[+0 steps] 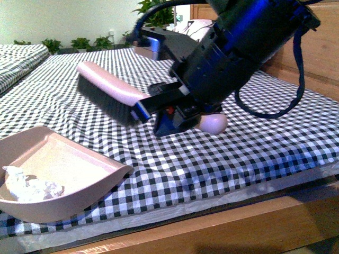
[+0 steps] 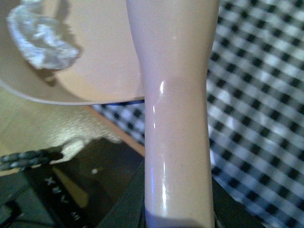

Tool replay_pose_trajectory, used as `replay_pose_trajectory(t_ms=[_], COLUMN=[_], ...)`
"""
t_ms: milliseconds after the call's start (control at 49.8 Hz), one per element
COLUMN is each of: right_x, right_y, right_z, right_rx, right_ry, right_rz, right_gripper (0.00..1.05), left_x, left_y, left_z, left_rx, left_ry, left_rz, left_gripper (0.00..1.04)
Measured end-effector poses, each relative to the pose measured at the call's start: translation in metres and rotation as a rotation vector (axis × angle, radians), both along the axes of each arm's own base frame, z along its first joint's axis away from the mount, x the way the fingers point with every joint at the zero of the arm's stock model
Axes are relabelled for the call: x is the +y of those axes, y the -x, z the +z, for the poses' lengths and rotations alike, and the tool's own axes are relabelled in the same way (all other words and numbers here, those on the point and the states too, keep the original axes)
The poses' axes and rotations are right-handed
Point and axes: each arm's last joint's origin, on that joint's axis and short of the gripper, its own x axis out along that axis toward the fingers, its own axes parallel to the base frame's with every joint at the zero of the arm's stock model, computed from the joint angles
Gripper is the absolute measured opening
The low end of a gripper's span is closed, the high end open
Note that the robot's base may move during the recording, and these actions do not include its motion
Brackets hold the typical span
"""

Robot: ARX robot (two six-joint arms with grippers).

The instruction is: Clean up trash

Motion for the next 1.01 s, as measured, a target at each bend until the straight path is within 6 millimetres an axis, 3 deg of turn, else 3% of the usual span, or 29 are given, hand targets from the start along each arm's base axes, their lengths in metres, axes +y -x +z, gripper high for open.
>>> replay_pose_trajectory(t_ms=[181, 261, 422, 543, 643, 824, 1005], right_x=[-0.033, -0.055, -0.112, -0.163, -0.189, -0.209, -0.216], right_y=[-0.015, -0.011, 0.009, 0.040, 0.068, 0.115, 0.148], right_z=[0.012, 0.029, 0.061, 0.082, 0.100, 0.124, 0.140], right_rx=[-0.113, -0.136, -0.178, -0.234, -0.294, -0.406, -0.494], right_ry=[-0.080, -0.153, -0.301, -0.405, -0.479, -0.558, -0.608], right_rz=[-0.212, -0.294, -0.426, -0.520, -0.559, -0.571, -0.579], right_gripper=[0.18, 0.18, 0.18, 0.18, 0.18, 0.18, 0.18], left_x=[0.001, 0.002, 0.008, 0.011, 0.005, -0.023, -0.042], left_y=[0.000, -0.001, 0.000, 0.009, 0.021, 0.051, 0.081], left_z=[0.001, 0.005, 0.033, 0.050, 0.066, 0.092, 0.105], left_rx=[-0.051, -0.163, -0.325, -0.411, -0.493, -0.616, -0.660], left_ry=[0.034, 0.096, 0.215, 0.298, 0.341, 0.375, 0.413], left_rz=[0.000, 0.066, 0.304, 0.557, 0.661, 0.641, 0.589], left_gripper=[0.28, 0.28, 0.28, 0.28, 0.28, 0.28, 0.28])
